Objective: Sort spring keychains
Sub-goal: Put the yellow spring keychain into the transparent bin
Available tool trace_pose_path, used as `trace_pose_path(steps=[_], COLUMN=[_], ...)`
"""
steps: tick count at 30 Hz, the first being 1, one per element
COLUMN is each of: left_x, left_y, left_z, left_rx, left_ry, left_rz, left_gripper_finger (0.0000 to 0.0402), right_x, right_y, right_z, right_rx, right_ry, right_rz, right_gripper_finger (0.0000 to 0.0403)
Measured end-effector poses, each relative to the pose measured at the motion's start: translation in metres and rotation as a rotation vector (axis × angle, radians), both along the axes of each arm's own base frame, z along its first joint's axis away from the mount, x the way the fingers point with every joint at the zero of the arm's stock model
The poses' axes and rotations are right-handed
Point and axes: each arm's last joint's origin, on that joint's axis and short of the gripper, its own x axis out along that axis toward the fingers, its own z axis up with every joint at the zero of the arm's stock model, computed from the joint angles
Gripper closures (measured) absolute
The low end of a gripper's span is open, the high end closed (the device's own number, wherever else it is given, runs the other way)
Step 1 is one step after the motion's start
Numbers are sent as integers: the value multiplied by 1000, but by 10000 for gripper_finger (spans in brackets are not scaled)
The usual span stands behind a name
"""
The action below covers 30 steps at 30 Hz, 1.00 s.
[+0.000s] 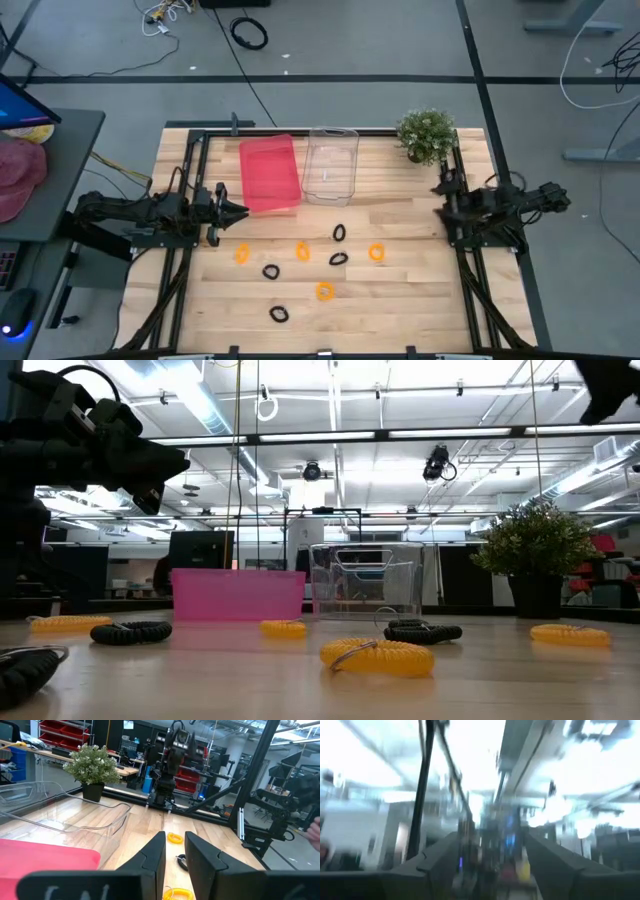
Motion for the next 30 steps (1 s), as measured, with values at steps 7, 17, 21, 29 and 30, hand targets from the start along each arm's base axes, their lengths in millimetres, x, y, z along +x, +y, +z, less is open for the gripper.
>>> trace_pose_path(steps=[7,17,21,29,30], left_x=[0,0,0,0,0], left_y=[0,0,0,0,0], left_z=[0,0,0,0,0], left_rx=[0,0,0,0,0], left_ry=[0,0,0,0,0], left_rz=[0,0,0,0,0], left_gripper_finger=[326,326,326,326,326], right_x=[-15,-18,-22,-31,-28], right_y=[-4,-5,-6,-9,-8], right_z=[16,19,21,55,69], right_rx=[117,114,144,349,366], right_ry=[-226,-263,-306,-366,-295], right_rz=[53,42,64,267,285], right_gripper_finger=[168,168,168,168,168])
